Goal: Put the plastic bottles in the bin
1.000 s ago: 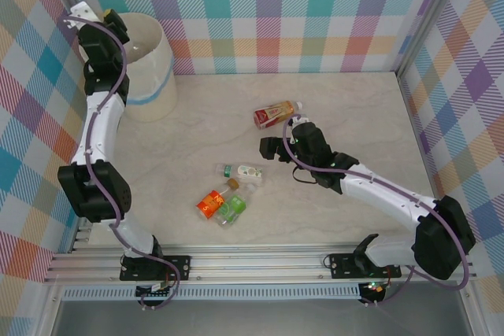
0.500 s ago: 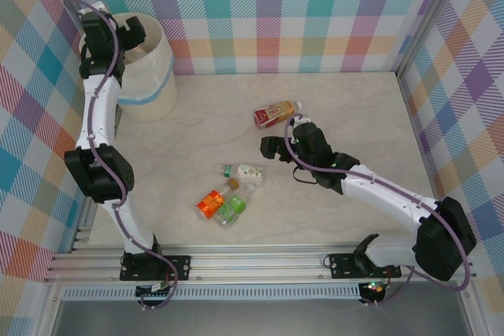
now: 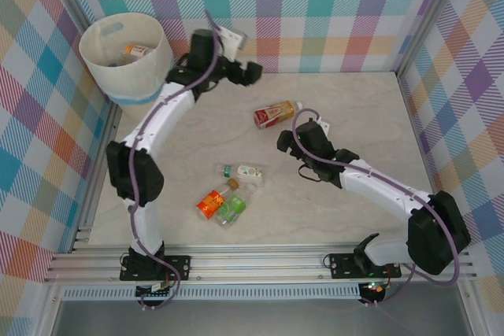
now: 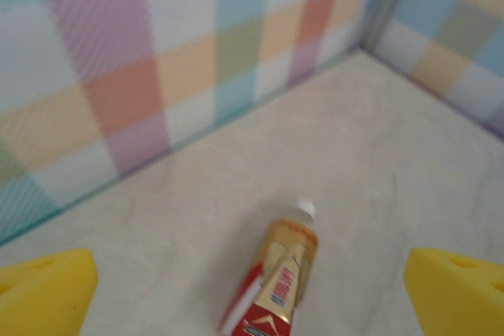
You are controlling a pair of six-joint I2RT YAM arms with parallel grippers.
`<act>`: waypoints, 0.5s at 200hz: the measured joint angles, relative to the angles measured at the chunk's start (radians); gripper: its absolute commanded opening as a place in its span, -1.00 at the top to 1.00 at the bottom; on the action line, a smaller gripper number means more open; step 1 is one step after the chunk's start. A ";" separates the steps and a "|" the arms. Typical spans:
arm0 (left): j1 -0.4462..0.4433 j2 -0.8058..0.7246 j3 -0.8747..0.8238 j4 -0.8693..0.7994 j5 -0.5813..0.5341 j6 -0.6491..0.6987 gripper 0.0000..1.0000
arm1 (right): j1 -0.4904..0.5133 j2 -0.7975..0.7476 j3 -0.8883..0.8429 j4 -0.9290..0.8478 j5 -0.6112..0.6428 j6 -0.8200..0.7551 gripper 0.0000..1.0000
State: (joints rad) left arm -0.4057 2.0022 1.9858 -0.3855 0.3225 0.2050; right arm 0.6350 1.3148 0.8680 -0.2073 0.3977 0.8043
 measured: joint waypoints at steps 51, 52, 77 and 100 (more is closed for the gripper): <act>-0.050 0.297 0.040 -0.092 -0.006 0.124 -1.00 | -0.035 -0.152 -0.073 -0.030 0.030 0.032 -0.99; -0.050 0.299 0.040 -0.093 -0.006 0.125 -1.00 | -0.036 -0.153 -0.073 -0.030 0.030 0.033 -0.99; -0.050 0.389 0.115 -0.132 -0.017 0.162 -1.00 | -0.040 -0.215 -0.128 -0.042 0.047 0.053 -1.00; -0.051 0.413 0.119 -0.136 0.002 0.191 -1.00 | -0.040 -0.246 -0.162 -0.061 0.063 0.066 -1.00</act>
State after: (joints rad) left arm -0.4568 2.4153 2.1044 -0.5217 0.3241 0.3962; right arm 0.5949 1.0687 0.7059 -0.2687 0.4606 0.8707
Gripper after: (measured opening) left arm 0.999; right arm 0.999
